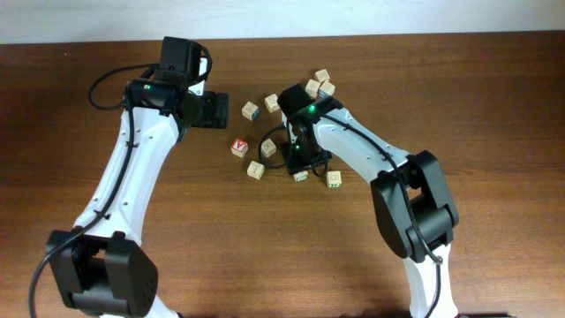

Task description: Rotate 5 blocks

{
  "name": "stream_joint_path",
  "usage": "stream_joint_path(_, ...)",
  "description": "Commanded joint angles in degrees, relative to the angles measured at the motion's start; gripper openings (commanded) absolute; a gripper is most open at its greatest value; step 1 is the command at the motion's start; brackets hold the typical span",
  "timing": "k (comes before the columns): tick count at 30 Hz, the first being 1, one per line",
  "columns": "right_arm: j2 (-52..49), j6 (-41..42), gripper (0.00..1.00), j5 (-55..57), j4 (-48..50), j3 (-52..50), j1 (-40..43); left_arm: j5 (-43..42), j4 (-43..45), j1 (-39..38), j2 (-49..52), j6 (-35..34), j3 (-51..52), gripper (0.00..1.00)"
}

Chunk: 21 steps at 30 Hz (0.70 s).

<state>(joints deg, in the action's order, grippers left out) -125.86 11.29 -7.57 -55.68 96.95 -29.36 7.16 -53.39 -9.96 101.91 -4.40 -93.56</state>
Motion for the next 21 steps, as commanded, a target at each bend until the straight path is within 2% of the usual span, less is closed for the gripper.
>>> stream_joint_path(1, -0.2, 0.1, 0.43, 0.7, -1.0, 0.1, -0.2, 0.8, -0.1, 0.2, 0.3, -0.9, -1.0, 0.99)
stream_joint_path(7, -0.2, 1.9, 0.31, 1.8, -3.0, 0.1, -0.1, 0.8, -0.1, 0.2, 0.3, -0.9, -1.0, 0.99)
stream_joint_path(21, -0.2, 11.6, 0.32, 5.0, -10.2, 0.1, 2.1, 0.8, -0.1, 0.2, 0.3, -1.0, -1.0, 0.99)
